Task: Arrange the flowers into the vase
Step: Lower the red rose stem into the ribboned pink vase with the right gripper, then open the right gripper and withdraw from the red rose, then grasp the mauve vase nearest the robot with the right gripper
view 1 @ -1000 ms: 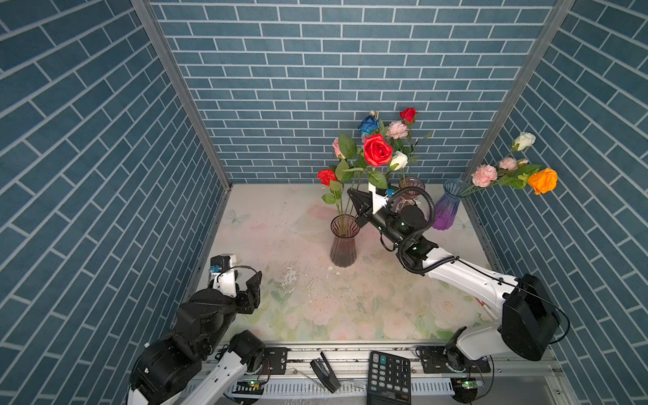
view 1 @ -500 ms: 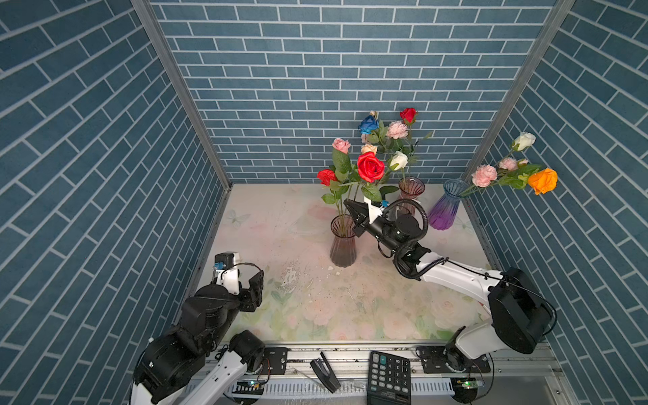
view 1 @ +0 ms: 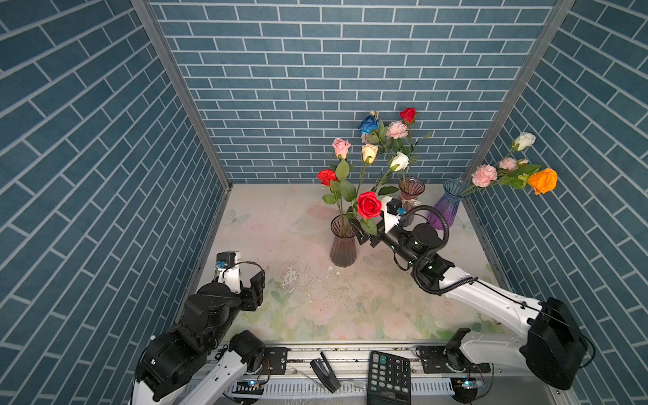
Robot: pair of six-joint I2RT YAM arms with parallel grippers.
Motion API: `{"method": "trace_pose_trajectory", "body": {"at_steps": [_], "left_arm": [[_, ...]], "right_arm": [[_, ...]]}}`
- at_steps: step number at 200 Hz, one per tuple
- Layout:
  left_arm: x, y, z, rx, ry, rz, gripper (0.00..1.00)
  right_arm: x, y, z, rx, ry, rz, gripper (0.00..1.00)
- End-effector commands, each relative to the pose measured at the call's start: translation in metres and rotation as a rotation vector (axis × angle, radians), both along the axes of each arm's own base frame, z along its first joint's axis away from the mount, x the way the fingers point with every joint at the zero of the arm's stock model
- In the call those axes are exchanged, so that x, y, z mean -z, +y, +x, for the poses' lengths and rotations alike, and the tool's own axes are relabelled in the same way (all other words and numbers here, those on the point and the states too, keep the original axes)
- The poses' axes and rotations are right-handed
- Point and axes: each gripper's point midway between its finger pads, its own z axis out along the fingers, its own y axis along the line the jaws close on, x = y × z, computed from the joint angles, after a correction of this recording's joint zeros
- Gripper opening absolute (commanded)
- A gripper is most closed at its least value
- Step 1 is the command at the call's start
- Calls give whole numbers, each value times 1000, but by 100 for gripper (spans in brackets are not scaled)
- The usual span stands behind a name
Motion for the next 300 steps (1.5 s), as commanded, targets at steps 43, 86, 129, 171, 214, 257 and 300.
{"method": "trace_pose_trajectory", "body": {"at_steps": [43,86,129,171,214,257,300], "left_arm": [[2,1,2,-9,-3,5,72],[4,2,2,-18,-2,2,75],[5,0,1,-2,-11,-11,78],[9,-7,4,25,8,-5,89],[11,-11,6,37,24,4,100],[6,-3,0,17,-17,-21,100],[1,2,-6,7,-54,-41,100]], "right_arm": [[19,-68,-45,96,80,-23,99],[46,-84,-72,43,226,19,98],[115,-98,-74,112,578,101,99],[174,-116,-74,227,772,159,99],[211,-115,-63,280,802,191,99],[220,-61,-43,215,762,9,94],[198,-8,-34,144,419,-109,96]]}}
